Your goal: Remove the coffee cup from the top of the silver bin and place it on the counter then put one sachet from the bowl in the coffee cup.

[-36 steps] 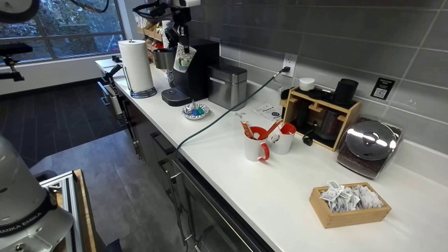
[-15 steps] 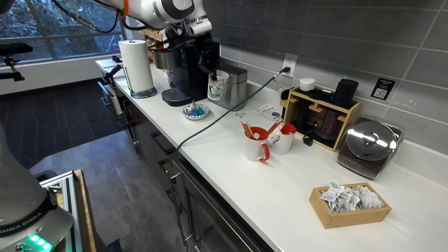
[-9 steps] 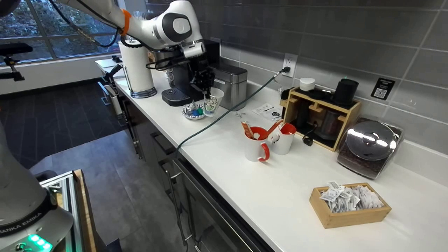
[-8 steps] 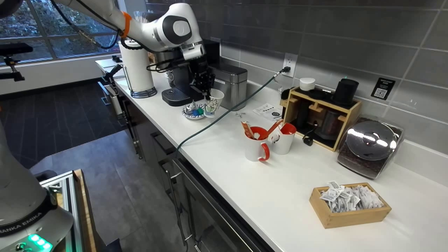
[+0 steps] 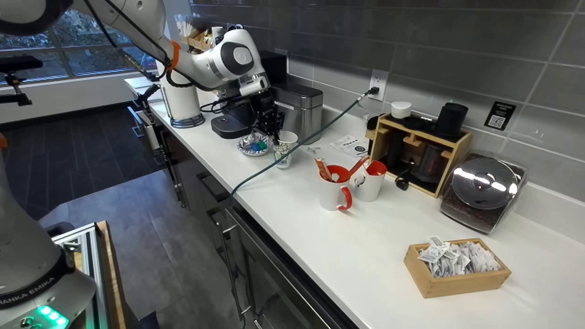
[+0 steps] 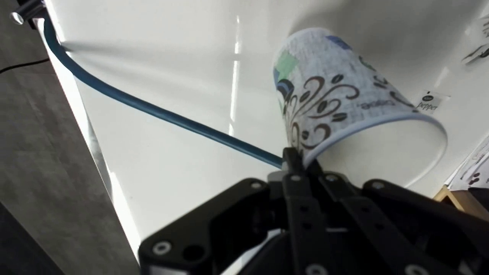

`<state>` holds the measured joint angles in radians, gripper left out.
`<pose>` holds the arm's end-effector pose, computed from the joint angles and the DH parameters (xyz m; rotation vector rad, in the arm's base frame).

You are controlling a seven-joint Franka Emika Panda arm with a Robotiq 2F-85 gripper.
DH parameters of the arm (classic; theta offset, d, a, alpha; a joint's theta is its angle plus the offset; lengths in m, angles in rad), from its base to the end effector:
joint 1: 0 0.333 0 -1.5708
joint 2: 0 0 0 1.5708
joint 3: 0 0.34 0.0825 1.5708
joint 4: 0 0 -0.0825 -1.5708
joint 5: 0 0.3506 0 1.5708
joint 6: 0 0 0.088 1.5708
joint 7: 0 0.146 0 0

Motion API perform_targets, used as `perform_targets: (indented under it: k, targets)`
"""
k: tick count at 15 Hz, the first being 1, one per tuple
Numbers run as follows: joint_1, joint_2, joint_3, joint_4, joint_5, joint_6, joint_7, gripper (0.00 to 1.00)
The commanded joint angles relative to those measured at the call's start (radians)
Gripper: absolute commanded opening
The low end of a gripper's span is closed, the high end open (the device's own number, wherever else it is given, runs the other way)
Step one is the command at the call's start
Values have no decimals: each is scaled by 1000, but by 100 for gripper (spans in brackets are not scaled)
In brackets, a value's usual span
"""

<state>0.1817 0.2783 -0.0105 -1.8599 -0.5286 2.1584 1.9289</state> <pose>0.6063 0.0680 0.3827 2.1434 -1.9255 0.5785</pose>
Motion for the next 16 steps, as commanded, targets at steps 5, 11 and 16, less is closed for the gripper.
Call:
perform_targets:
  k: [5, 11, 16]
  targets:
    - [11, -63, 16, -15, 52, -44, -11, 58]
    - [-58, -264, 42, -81, 306, -90, -353, 100]
    - [-61, -351, 69, -114, 472, -96, -662, 100]
